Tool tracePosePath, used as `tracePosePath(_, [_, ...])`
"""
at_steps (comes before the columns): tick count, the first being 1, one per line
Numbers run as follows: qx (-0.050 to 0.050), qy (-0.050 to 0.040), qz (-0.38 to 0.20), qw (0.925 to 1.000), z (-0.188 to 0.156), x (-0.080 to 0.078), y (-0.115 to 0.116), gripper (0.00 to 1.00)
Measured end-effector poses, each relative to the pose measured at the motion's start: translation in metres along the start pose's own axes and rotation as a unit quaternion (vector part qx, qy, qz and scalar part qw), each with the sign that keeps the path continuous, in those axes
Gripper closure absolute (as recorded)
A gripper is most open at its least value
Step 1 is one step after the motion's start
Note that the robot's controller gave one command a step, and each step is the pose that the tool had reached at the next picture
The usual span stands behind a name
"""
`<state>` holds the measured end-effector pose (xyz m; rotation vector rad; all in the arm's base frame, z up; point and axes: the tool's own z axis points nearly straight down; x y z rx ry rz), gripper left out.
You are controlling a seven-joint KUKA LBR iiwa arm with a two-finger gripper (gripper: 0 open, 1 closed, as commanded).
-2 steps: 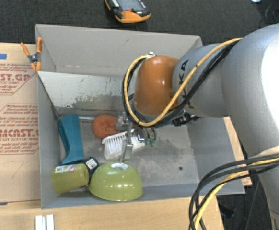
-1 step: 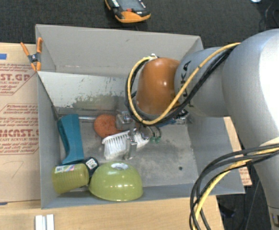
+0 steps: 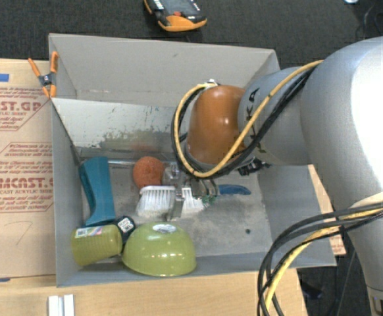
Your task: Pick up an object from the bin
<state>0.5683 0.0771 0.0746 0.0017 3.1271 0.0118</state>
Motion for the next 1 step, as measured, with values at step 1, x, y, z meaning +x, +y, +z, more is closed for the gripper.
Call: tracePosePath(1, [0.0,0.0,0.0,1.0,0.0,0.0,0.0,1.0])
